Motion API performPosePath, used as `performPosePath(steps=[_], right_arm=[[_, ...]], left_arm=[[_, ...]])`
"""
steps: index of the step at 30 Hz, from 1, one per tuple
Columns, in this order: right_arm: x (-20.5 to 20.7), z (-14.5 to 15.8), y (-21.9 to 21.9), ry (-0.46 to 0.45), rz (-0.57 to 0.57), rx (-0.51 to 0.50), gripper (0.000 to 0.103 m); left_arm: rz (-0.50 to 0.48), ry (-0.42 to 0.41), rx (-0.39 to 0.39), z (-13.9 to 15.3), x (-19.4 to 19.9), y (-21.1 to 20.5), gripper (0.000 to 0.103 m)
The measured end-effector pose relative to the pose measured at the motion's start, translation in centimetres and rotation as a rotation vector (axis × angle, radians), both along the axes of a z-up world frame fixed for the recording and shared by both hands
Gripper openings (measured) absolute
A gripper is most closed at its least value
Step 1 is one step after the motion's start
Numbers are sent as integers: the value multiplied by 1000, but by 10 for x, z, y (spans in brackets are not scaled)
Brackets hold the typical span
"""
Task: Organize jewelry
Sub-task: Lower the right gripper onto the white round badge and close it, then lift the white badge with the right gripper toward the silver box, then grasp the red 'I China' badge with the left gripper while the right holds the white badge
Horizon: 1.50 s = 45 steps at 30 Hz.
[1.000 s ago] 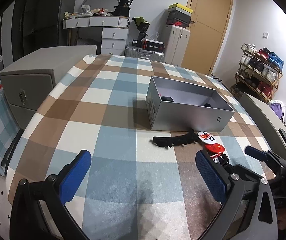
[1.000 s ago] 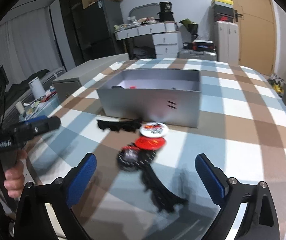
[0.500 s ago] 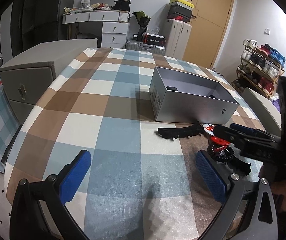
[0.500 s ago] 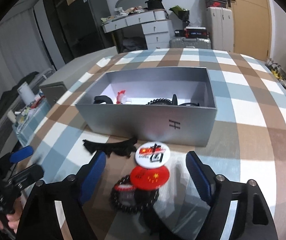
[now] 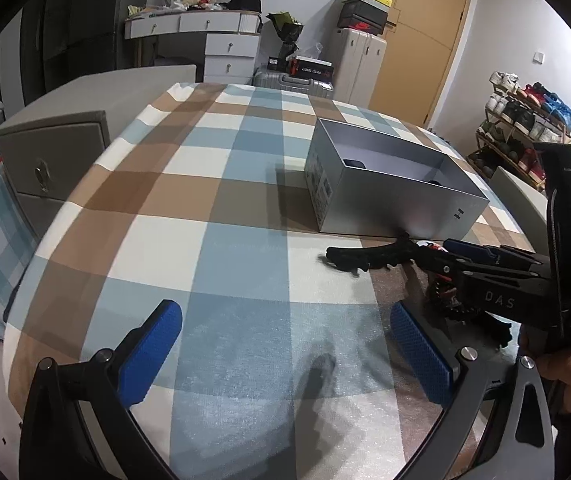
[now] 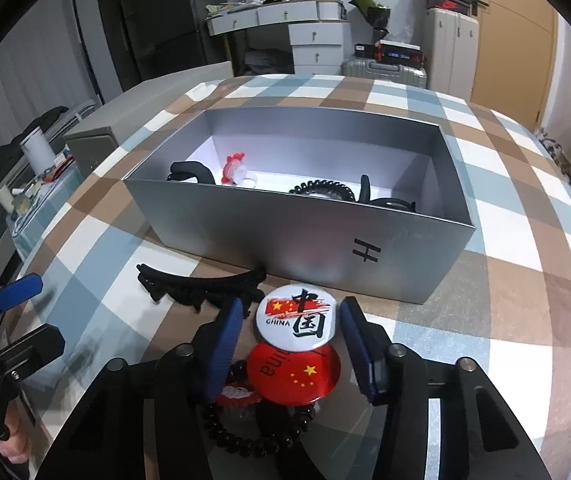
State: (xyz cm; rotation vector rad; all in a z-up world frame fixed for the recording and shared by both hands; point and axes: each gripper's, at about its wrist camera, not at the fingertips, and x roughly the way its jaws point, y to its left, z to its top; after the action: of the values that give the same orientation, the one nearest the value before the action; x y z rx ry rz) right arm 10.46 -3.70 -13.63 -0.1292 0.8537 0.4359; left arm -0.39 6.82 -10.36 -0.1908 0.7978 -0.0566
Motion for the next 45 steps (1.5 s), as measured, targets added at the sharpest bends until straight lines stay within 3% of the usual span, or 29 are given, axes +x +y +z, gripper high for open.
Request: performPosePath(steps=[9,14,17,23,28,33,35,37,42,45], right_arm=[[-2,5,-7,-12,-6,28,42],[-12,18,-23,-54,-22,92,42],[-23,27,-40,-89,-41,155,42],[-41,40,-80,-142,-108,239,42],[-50,44,-108,-158,-156,274,42],[-55,42,-125,-163,-177,296,42],[-55,39,-130,-153,-179,309,42],[-54,35,-134,-132,-180,333,42],[-54,31,-139,-131,-181,353,42],[-55,32,-139,-139,-175,357,42]], left_arm=[[-6,16,-18,1,0,-1,102],[-30,25,-20,3,3,-8,102],[-83,20,-30,7,6,-18,102],[-279,34,-37,18,22,-59,102],[-428,118,-49,20,47,-97,101],[-443,152,25,19,63,-120,101],[-430,193,39,12,74,-123,96],[-443,239,4,6,81,-123,85],[-443,280,21,-1,92,-127,83],[-452,299,27,-5,95,-131,72]])
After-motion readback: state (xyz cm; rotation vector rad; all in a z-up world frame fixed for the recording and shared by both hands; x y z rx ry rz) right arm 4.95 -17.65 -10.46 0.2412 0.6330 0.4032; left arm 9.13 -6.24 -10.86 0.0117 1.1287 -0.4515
